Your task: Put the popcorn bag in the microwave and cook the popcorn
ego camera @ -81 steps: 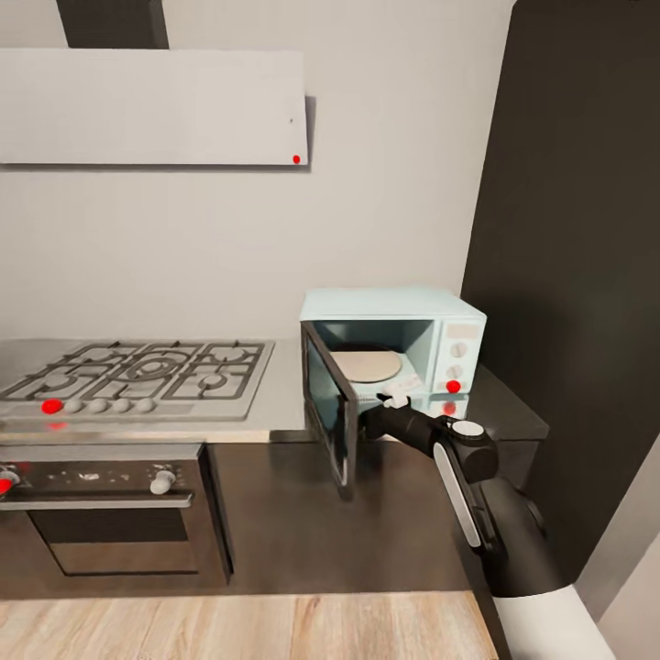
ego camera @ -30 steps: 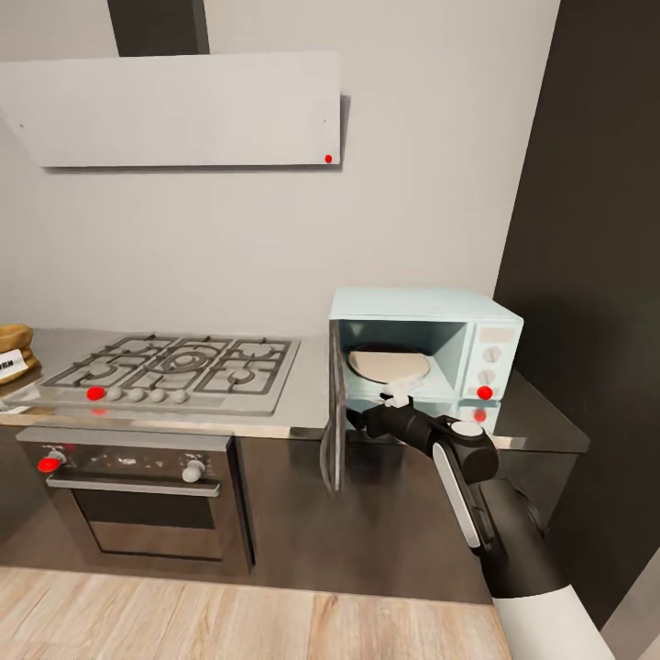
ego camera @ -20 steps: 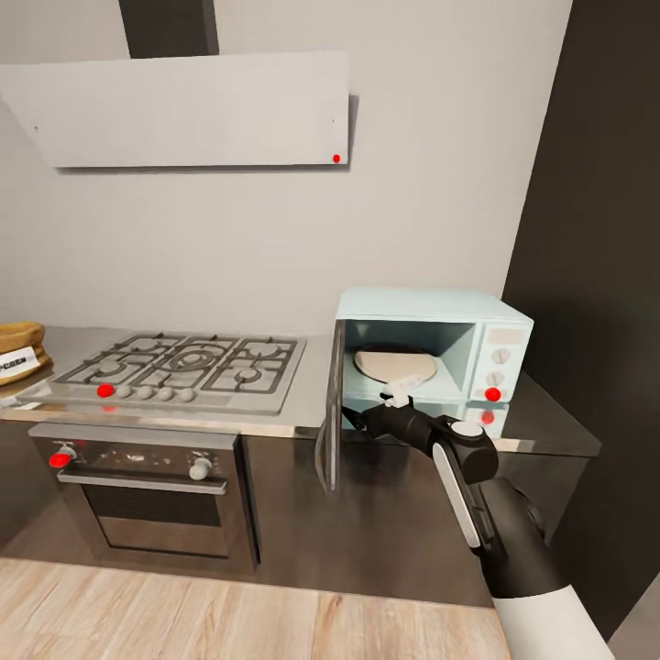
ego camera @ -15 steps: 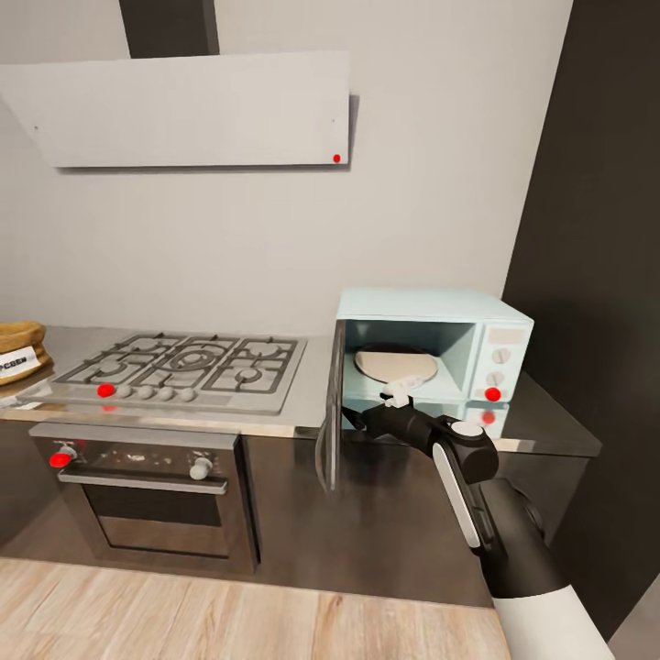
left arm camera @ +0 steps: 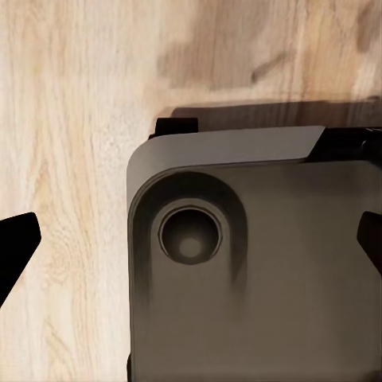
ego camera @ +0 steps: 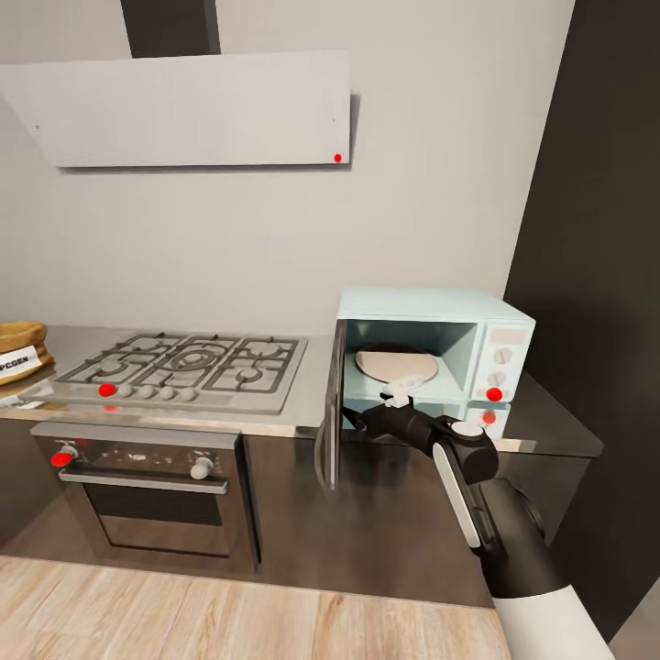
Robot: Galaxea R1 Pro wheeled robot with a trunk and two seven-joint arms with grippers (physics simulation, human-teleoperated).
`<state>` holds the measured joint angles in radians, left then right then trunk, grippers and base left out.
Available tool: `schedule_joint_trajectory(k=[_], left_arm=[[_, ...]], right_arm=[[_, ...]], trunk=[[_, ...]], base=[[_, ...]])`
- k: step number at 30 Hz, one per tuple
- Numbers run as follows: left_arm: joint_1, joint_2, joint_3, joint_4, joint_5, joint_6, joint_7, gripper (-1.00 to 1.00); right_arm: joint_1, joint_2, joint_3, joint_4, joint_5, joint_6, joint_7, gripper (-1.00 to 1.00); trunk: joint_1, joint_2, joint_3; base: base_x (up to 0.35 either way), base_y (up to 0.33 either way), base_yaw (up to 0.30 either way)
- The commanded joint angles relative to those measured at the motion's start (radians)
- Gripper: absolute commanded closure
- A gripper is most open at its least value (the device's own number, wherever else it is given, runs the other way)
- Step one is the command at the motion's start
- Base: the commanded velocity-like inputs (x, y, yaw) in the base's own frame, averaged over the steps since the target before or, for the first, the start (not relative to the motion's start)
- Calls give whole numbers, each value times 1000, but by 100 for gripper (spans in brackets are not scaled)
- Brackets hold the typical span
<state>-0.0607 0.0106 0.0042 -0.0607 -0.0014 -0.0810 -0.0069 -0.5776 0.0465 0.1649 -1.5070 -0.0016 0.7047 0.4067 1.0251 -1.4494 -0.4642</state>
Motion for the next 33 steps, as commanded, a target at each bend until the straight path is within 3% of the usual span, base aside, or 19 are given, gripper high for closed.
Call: schedule_joint_trajectory(k=[1, 17, 19, 22, 26, 27, 28, 33], left_arm=[[-1, 0, 0, 1, 0, -4, -1, -100], [-1, 0, -1, 1, -2, -4, -1, -100], [-1, 0, -1, 1, -3, -5, -1, -100], [-1, 0, -2, 1, -3, -4, -1, -100], [-1, 0, -1, 1, -2, -4, -1, -100], [-1, 0, 0, 1, -2, -4, -1, -100], [-1, 0, 0, 1, -2, -4, -1, -100], [-1, 0, 1, 0, 0, -5, -1, -100]], right_arm=[[-1, 0, -1, -1, 0, 5, 3, -100], [-1, -6, -7, -1, 0, 0, 2, -100], [-1, -16, -32, -1, -1, -5, 5, -100], [4, -33, -111, 0, -6, -7, 14, -100], [33, -35, -132, -4, -9, -15, 18, -100], [44, -36, -133, -10, -9, -16, 19, -100], [95, -35, -132, -30, -9, -27, 24, -100], [349, -36, -133, -32, 1, -253, 17, -100]], trunk=[[0, -1, -1], [0, -1, -1], [0, -1, -1], [0, -1, -1], [0, -1, -1], [0, -1, -1], [0, -1, -1], [0, -1, -1]], base=[[0, 0, 0], [-7, -55, 0], [-172, -215, 0], [-237, -248, 0], [-277, -233, 0], [-301, -196, 0], [-319, -161, 0], [-317, -113, 0]])
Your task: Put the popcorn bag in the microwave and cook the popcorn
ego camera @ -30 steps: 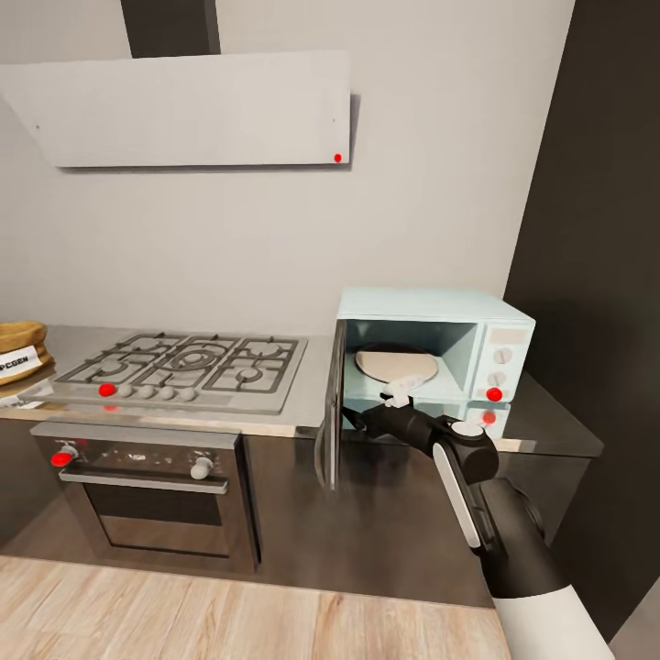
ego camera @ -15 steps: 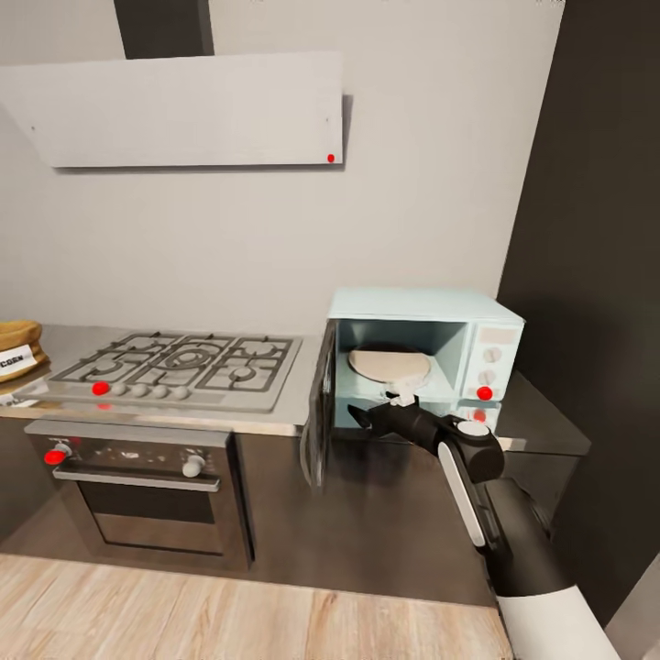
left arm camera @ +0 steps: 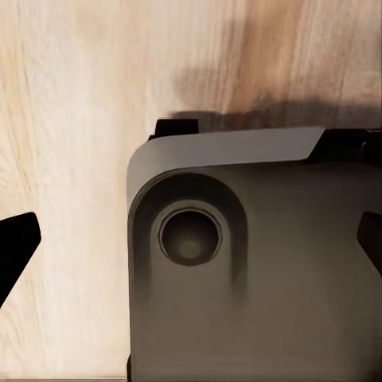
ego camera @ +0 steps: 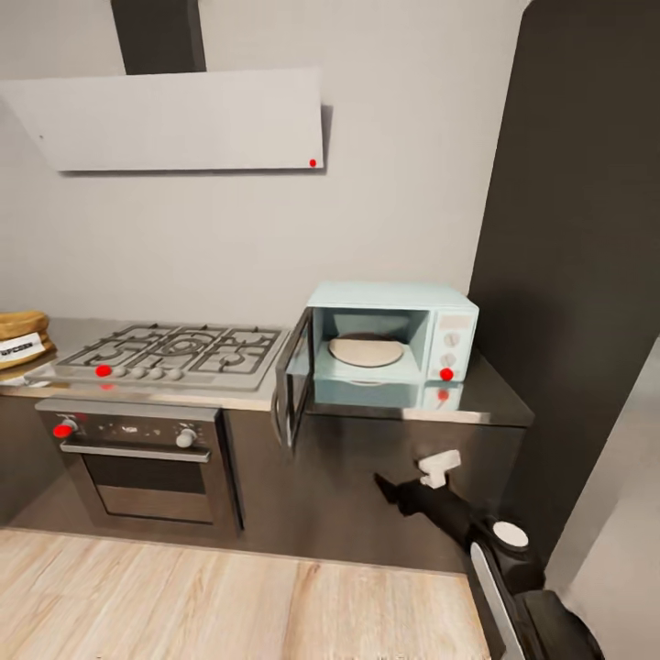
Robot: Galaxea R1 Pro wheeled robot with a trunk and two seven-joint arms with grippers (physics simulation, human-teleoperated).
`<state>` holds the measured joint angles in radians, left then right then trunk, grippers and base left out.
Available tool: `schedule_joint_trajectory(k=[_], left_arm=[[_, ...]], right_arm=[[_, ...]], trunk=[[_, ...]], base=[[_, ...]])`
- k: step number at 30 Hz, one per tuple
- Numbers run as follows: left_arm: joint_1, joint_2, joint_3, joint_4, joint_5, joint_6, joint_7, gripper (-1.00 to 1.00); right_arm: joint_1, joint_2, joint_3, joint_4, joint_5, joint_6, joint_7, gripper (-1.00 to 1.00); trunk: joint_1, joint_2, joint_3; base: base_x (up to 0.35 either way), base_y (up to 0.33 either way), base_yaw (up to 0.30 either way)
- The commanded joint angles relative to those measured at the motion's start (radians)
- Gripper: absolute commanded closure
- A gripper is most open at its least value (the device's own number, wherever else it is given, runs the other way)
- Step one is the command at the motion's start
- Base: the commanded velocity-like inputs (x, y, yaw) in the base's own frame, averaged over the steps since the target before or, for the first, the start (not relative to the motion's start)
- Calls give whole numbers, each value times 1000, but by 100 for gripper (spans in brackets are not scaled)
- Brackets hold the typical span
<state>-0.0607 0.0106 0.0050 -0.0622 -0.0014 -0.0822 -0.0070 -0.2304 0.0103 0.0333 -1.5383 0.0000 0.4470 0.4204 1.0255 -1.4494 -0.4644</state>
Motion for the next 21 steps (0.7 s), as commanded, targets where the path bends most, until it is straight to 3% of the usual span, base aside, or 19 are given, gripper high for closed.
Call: schedule_joint_trajectory(k=[1, 3, 5, 6, 9, 10, 15, 17, 18, 21], left_arm=[[-1, 0, 1, 1, 0, -4, -1, -100], [-2, 0, -1, 1, -2, -3, -1, -100], [-2, 0, -4, 1, -5, -4, -1, -100], [-2, -1, -7, 1, -8, -4, -1, -100], [-3, -1, -8, 1, -8, -4, -1, -100], [-2, -1, -8, 1, -9, -4, -2, -100], [-3, 0, -1, 1, -1, -3, -5, -100], [-5, 1, 0, 1, 0, -3, -5, -100], [-14, 2, 1, 1, 2, -2, -5, -100], [-18, 1, 1, 1, 3, -2, -5, -100]], right_arm=[[41, 1, 1, 22, 12, -52, 0, -100], [103, 7, -4, 215, 69, -250, -12, -100], [110, 6, -5, 416, 84, -380, -22, -100], [101, 5, -4, 666, 92, -542, -29, -100], [54, 8, 2, 949, 100, -692, -30, -100], [42, 4, 26, 1026, 140, -722, -31, -100], [37, 11, 33, 1052, 157, -731, -44, -100], [37, 13, 34, 1054, 158, -732, -78, -100], [37, 14, 34, 1055, 158, -733, -140, -100], [37, 15, 35, 1056, 158, -734, -158, -100]], trunk=[[-1, -1, -1], [-1, -1, -1], [-1, -1, -1], [-1, -1, -1], [-1, -1, -1], [-1, -1, -1], [-1, -1, -1], [-1, -1, -1], [-1, -1, -1], [-1, -1, -1]], base=[[-138, -40, 0], [-43, -12, 0], [-15, -4, 0], [-4, -1, 0], [-1, 0, 0], [0, 93, 0], [-49, 274, 0], [-85, 342, 0], [-89, 349, 0], [-70, 350, 0]])
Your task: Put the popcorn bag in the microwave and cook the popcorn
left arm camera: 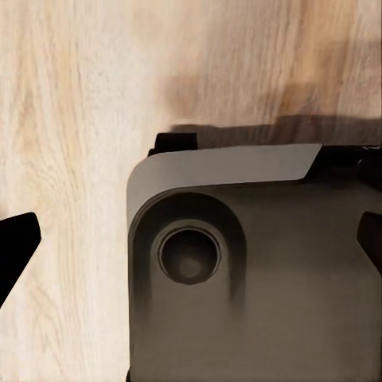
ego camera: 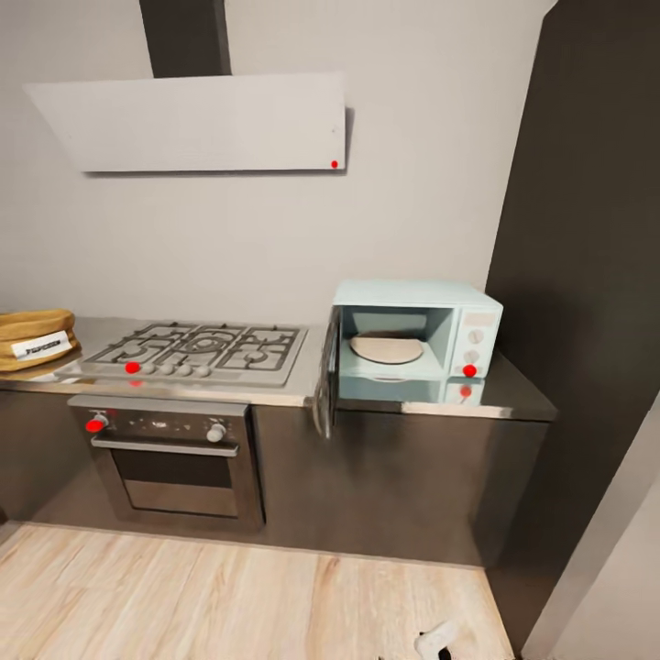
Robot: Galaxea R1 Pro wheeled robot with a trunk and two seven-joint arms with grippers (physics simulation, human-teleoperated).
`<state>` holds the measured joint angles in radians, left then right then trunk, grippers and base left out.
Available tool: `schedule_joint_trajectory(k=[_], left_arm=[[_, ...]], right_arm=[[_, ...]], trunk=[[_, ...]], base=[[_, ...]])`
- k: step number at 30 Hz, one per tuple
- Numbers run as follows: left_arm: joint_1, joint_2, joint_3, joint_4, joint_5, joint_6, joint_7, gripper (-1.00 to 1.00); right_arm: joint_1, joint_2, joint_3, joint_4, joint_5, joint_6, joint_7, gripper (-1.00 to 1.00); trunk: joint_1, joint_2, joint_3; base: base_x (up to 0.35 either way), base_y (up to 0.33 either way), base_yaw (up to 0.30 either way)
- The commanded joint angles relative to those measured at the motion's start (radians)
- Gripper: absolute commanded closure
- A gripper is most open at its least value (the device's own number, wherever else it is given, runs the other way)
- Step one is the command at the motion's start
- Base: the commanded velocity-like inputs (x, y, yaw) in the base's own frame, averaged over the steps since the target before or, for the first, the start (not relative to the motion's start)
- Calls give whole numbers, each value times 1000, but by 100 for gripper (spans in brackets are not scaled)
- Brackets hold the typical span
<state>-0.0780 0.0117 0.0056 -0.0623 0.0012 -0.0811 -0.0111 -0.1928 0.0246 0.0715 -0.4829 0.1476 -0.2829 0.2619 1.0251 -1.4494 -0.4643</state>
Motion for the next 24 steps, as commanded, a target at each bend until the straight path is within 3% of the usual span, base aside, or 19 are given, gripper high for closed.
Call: schedule_joint_trajectory(k=[1, 6, 24], left_arm=[[-2, -1, 0, 1, 0, -3, -1, -100], [-2, -1, 0, 1, 0, -3, -1, -100], [-2, -1, 0, 1, 0, -3, -1, -100]], right_arm=[[0, 1, -3, 0, 10, -4, -4, -100], [0, 13, -2, 2, 10, -4, -24, -100], [0, 14, -1, 3, 9, -4, -33, -100]], trunk=[[0, -1, -1], [0, -1, -1], [0, -1, -1]], base=[[-6, 350, 0], [-1, 350, 210], [0, 350, 276]])
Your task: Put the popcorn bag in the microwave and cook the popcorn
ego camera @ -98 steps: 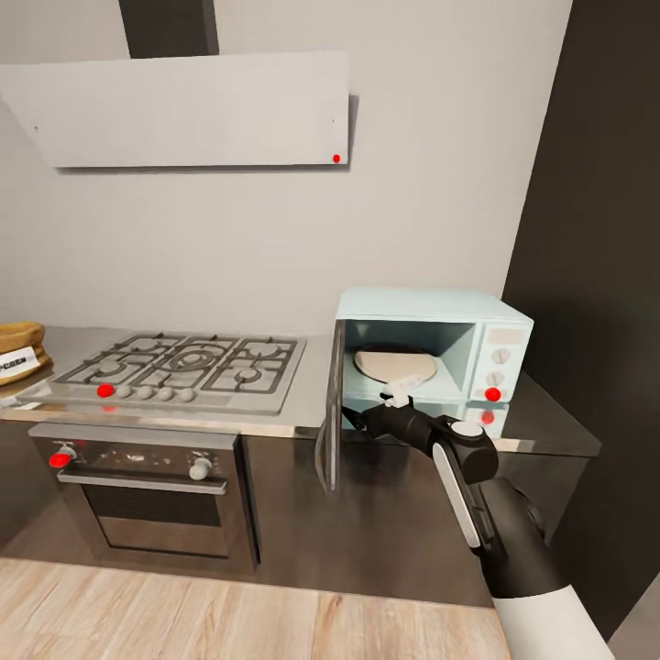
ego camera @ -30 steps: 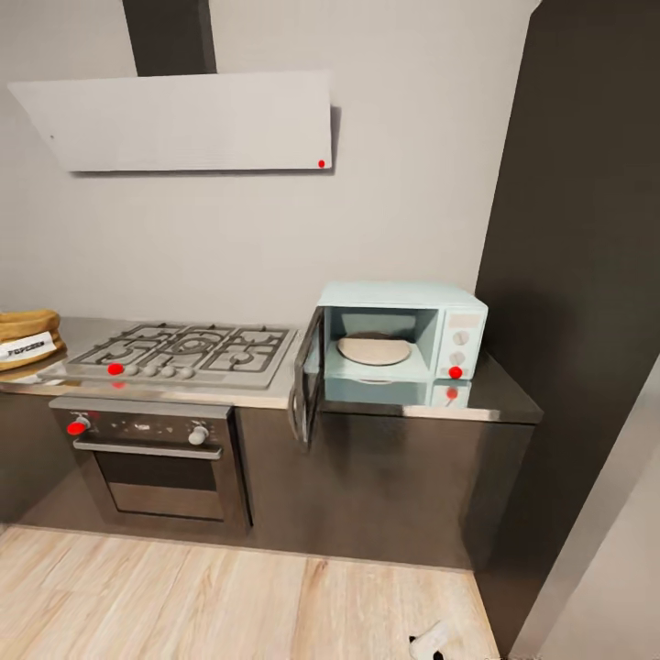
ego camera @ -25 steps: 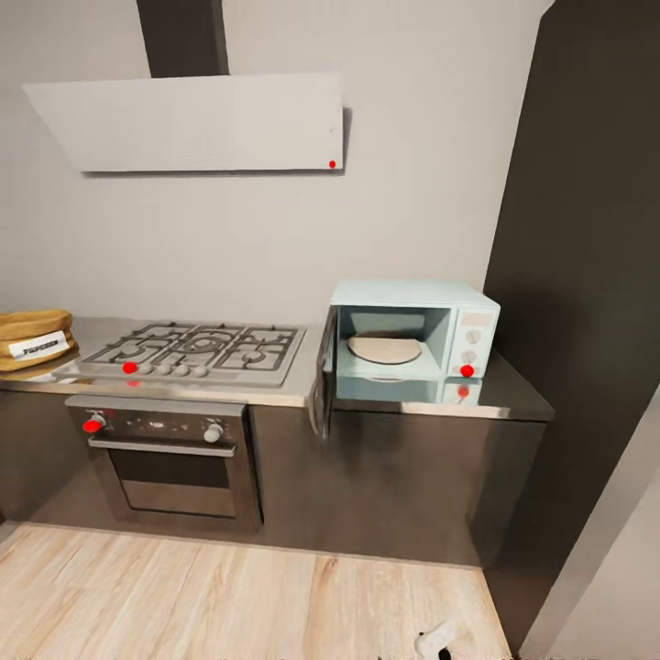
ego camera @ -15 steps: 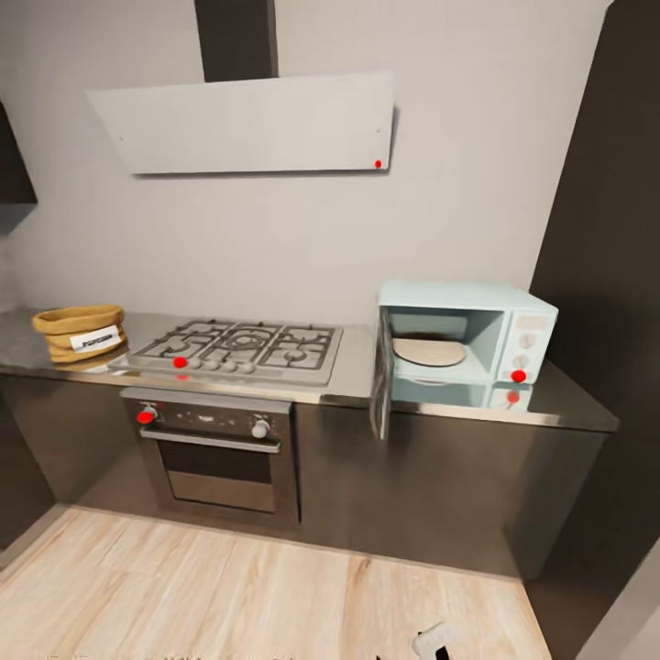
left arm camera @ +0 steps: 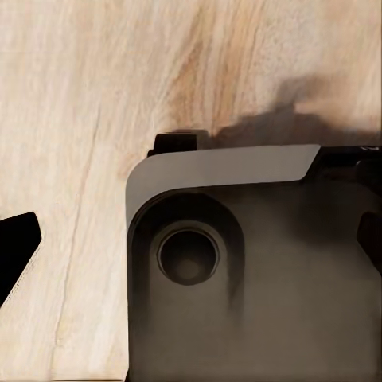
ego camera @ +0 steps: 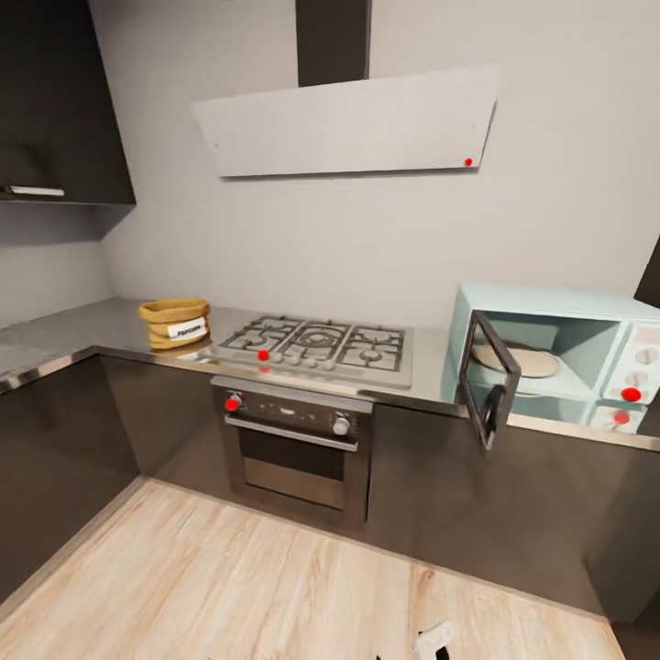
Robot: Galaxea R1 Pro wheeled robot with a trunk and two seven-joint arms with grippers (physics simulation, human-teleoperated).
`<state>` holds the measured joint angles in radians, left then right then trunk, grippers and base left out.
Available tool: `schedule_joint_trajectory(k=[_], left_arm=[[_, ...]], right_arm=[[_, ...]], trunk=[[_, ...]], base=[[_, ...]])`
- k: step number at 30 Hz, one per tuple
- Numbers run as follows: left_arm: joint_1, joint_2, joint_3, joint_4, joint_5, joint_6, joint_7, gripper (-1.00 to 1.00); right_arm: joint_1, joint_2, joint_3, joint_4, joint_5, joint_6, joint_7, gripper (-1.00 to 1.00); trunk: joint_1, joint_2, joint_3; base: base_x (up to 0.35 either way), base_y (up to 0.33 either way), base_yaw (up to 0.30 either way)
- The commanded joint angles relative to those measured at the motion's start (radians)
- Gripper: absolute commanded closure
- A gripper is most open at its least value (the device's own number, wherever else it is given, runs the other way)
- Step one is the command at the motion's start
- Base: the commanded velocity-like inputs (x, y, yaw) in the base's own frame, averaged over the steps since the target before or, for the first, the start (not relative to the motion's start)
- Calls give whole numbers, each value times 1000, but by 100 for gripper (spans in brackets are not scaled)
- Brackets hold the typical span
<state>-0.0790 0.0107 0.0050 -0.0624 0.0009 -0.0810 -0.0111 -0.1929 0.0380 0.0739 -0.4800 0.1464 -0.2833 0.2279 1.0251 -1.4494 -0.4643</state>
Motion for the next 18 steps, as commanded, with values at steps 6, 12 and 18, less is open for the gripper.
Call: schedule_joint_trajectory(k=[6, 12, 18], left_arm=[[-1, -1, -2, 1, -3, -19, 1, -100], [-5, -14, -3, 0, -2, -25, 3, -100], [-33, -5, 1, 2, 0, -16, -2, -100]], right_arm=[[0, 0, -3, 0, 10, -4, 1, -100], [0, 2, -3, 0, 10, -4, 1, -100], [0, 2, -4, 0, 10, -4, 1, -100]], trunk=[[0, -1, -1], [-8, 13, 5], [-31, 55, 24]], base=[[0, 182, 277], [0, 11, 277], [0, 0, 277]])
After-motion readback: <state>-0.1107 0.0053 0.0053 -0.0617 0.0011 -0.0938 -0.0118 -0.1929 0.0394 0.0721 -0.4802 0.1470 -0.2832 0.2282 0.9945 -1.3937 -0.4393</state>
